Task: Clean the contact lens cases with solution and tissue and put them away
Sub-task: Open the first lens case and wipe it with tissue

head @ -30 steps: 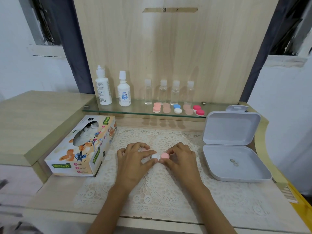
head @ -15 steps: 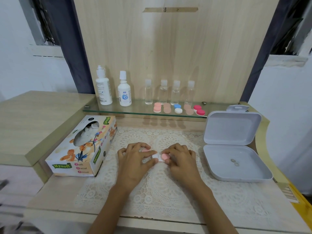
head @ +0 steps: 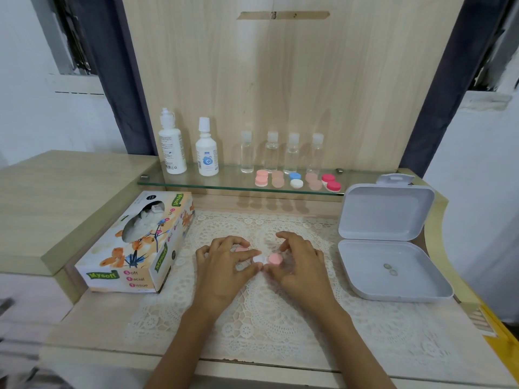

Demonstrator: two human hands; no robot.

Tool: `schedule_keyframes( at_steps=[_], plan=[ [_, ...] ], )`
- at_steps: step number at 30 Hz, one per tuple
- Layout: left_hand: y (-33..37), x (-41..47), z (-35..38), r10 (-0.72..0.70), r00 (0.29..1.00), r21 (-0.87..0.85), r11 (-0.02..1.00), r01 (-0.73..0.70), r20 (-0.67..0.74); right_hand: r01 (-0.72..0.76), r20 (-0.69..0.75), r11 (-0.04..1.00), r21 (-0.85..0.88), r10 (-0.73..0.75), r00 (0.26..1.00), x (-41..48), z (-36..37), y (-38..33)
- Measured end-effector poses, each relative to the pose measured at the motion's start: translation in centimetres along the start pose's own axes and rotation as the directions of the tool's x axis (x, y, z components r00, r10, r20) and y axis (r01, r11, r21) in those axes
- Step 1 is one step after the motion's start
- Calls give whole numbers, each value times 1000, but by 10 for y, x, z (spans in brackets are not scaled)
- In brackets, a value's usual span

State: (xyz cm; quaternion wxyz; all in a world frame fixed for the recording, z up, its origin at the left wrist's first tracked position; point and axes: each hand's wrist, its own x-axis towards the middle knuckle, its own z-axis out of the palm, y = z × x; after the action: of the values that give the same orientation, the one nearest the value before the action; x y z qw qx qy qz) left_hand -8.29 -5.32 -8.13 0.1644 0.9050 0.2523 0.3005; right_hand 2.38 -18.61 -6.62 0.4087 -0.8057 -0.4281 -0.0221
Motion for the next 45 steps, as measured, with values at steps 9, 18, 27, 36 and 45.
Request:
schedule_keyframes(
  at_steps=[9,18,27,36,45],
  plan=[
    [0,0,0,-6,1000,23,1000,6,16,18,2,999,-43,-18,1000,0,2,0],
    [0,0,0,-30,999,-39,999,31,19,82,16,996,21,-83,996,1,1,3],
    [1,0,0,-21,999,-30,999,22,25,-24,-71,998,-50,20,997,6,7,17],
    [-2,0,1,-9,999,-31,999,10,34,19,-81,998,-52,-23,996,5,10,14],
    [-2,-1,1,17,1000,0,1000,-17,27,6,7,994,-105,-5,1000,7,7,17]
  ],
)
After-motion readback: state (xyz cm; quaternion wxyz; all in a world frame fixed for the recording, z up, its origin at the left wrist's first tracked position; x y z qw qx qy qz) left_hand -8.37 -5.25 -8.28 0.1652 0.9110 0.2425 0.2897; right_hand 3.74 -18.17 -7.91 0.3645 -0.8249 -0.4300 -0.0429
